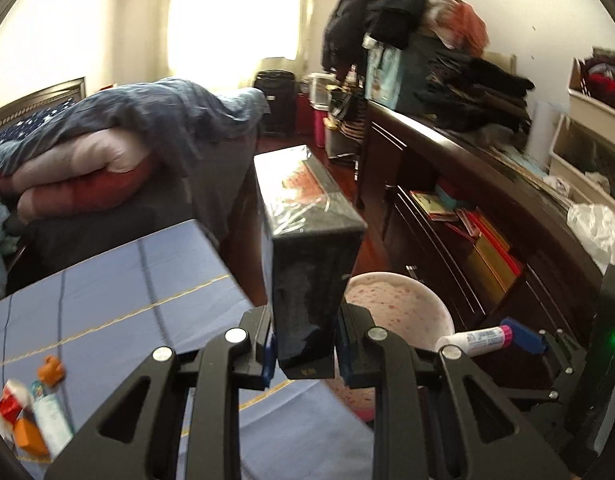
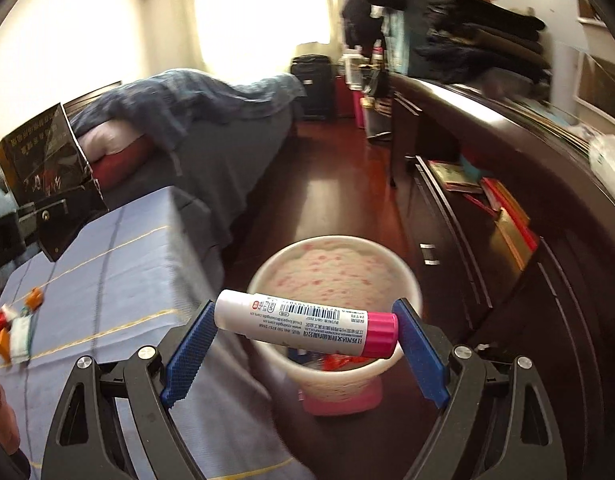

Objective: Collect trash
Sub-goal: 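Carry both items to the wastebasket and open both tools to drop them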

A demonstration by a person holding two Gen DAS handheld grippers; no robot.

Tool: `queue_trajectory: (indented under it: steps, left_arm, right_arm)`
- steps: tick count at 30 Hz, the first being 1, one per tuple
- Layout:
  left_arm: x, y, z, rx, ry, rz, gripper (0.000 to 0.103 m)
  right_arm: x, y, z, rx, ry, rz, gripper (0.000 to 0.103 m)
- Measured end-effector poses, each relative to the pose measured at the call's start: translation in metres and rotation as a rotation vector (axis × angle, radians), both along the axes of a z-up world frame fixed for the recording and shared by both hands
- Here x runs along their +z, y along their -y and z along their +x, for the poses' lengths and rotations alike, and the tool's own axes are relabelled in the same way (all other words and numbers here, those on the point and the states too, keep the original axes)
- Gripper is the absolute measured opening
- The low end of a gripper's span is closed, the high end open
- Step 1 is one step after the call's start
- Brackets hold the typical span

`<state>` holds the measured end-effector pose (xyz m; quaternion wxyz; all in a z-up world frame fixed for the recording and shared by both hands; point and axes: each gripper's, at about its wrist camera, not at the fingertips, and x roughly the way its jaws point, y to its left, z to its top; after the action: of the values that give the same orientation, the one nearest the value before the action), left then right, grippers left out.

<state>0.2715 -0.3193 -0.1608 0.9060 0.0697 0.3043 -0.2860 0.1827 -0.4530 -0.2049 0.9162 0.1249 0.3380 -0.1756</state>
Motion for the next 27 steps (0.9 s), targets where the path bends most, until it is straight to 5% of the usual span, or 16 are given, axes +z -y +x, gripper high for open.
queue_trajectory:
  steps: [20,22,27]
  left_arm:
    - [-0.04,0.116,0.049,-0.142,-0.09,0.045,0.027]
    - [-0.042,0.122,0.052,-0.151,-0.092,0.044,0.032]
    - [-0.034,0.124,0.058,-0.15,-0.068,0.009,0.066]
  right_arm:
    - [-0.041,0.068,0.032,-0.071,-0.035,-0.048,0.088]
    - [-0.046,0.069,0.038,-0.063,-0.038,-0.055,0.088]
    - [-0.056,0.065,0.058,-0.037,-0.031,-0.13,0.091]
